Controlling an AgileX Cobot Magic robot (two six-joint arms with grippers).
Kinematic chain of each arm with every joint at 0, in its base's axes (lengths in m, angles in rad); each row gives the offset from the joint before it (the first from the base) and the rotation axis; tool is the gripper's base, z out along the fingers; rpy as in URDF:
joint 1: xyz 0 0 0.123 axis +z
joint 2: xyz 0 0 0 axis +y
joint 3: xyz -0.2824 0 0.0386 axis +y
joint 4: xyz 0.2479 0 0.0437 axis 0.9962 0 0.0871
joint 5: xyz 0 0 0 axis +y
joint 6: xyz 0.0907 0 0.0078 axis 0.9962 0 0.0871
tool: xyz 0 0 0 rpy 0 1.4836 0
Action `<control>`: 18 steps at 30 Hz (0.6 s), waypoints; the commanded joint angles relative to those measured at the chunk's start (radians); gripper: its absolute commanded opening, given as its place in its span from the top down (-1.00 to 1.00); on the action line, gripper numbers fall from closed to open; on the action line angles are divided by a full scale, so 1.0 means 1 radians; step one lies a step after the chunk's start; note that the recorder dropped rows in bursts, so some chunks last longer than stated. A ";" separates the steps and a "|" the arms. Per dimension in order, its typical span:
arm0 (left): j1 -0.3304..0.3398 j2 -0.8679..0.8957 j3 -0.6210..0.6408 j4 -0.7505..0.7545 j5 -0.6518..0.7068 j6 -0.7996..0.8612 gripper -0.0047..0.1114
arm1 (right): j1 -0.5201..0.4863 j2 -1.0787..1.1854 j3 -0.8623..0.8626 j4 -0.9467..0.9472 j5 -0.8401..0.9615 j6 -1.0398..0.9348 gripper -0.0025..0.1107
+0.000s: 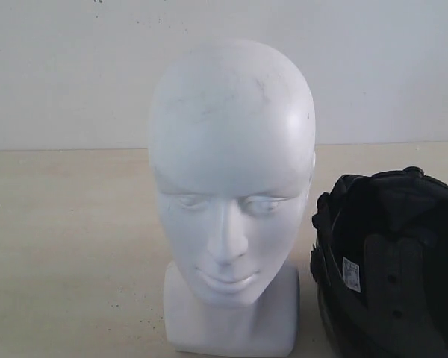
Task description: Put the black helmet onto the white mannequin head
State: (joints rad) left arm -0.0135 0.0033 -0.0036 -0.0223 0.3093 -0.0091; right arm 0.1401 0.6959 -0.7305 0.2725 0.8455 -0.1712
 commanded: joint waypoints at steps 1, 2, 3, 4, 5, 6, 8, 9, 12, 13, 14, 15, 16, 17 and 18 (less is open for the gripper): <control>0.001 -0.003 0.004 -0.007 -0.002 0.001 0.84 | -0.002 0.009 0.100 -0.009 -0.112 0.019 0.96; 0.001 -0.003 0.004 -0.007 -0.002 0.001 0.84 | -0.002 0.016 0.115 -0.004 -0.103 0.051 0.96; 0.001 -0.003 0.004 -0.007 -0.002 0.001 0.84 | -0.002 0.022 0.123 -0.004 -0.088 0.085 0.96; 0.001 -0.003 0.004 -0.007 -0.002 0.001 0.84 | -0.002 0.027 0.128 -0.004 -0.074 0.117 0.96; 0.001 -0.003 0.004 -0.007 -0.002 0.001 0.84 | -0.002 0.027 0.128 -0.017 -0.052 0.132 0.96; 0.001 -0.003 0.004 -0.007 -0.002 0.001 0.84 | -0.002 0.027 0.128 -0.026 -0.040 0.149 0.96; 0.001 -0.003 0.004 -0.007 -0.002 0.001 0.84 | -0.002 0.027 0.128 -0.074 -0.017 0.210 0.96; 0.001 -0.003 0.004 -0.007 -0.002 0.001 0.84 | -0.002 0.027 0.128 -0.110 -0.002 0.243 0.96; 0.001 -0.003 0.004 -0.007 -0.002 0.001 0.84 | -0.002 0.027 0.128 -0.261 0.044 0.375 0.96; 0.001 -0.003 0.004 -0.007 -0.002 0.001 0.84 | -0.002 0.027 0.128 -0.294 0.049 0.390 0.96; 0.001 -0.003 0.004 -0.007 -0.002 0.001 0.84 | -0.002 0.027 0.128 -0.311 0.049 0.392 0.96; 0.001 -0.003 0.004 -0.007 -0.002 0.001 0.84 | -0.002 0.029 0.128 -0.316 0.051 0.392 0.96; 0.001 -0.003 0.004 -0.007 -0.002 0.001 0.84 | -0.002 0.040 0.128 -0.320 0.056 0.392 0.96; 0.001 -0.003 0.004 -0.007 -0.002 0.001 0.84 | -0.002 0.051 0.128 -0.329 0.067 0.392 0.96; 0.001 -0.003 0.004 -0.007 -0.002 0.001 0.84 | -0.002 0.068 0.128 -0.334 0.073 0.392 0.96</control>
State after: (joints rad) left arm -0.0135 0.0033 -0.0036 -0.0223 0.3093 -0.0091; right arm 0.1401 0.7305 -0.6066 -0.0282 0.8990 0.2086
